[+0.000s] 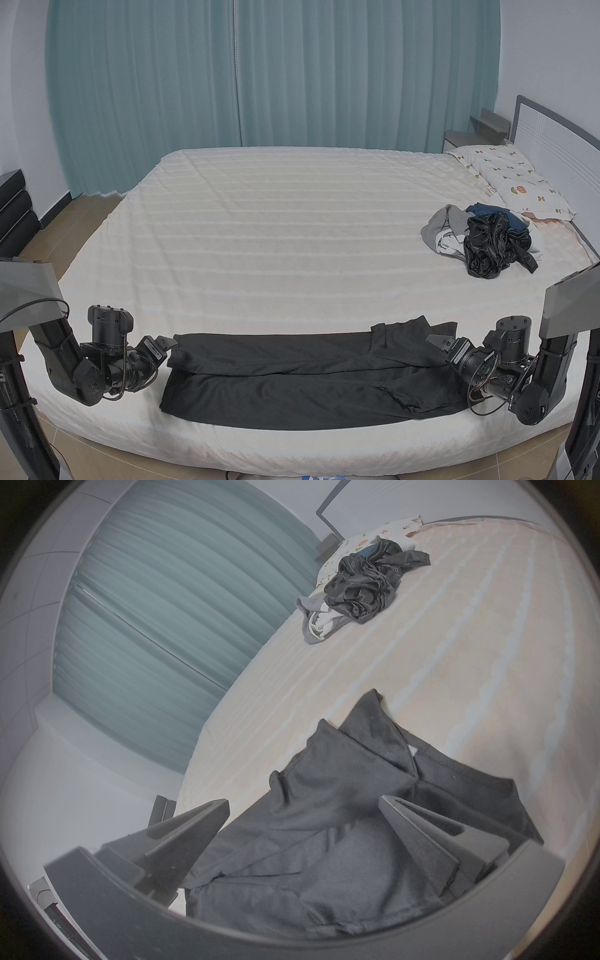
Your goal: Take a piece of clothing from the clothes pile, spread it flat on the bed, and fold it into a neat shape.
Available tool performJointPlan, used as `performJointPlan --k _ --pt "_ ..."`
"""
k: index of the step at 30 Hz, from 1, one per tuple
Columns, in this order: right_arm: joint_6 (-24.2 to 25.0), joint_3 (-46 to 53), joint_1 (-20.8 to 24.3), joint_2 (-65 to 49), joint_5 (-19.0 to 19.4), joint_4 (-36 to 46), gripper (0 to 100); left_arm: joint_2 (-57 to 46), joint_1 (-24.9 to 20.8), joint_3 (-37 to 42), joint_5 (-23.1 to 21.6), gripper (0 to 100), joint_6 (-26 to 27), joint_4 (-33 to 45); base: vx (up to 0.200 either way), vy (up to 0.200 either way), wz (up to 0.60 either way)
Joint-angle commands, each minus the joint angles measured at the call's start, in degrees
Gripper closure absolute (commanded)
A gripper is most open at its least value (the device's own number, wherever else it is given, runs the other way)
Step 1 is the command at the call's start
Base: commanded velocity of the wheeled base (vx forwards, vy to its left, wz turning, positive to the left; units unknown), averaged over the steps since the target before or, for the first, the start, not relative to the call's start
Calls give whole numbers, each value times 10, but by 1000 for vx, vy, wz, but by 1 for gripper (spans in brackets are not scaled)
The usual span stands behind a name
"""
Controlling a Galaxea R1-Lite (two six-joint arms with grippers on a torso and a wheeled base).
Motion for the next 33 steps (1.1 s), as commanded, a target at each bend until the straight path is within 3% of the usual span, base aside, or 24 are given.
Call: performJointPlan --k 1,10,11,16,21,33 --pt "0 2 3 8 0 0 0 28 -22 -26 0 0 -30 0 0 0 0" --pt "2 1 3 9 1 -2 0 62 -42 -55 6 0 -40 -1 0 0 0" --pt "3 2 4 9 2 -2 0 65 -42 -56 8 100 -39 -1 0 0 0" --pt "6 2 9 9 4 -2 0 65 -40 -57 10 100 -41 -3 0 0 0" --pt "10 -5 12 10 3 0 0 54 -38 -45 46 100 -42 -20 0 0 0" --pt "32 -22 22 40 5 2 0 43 -39 -24 46 100 -41 -40 0 0 0"
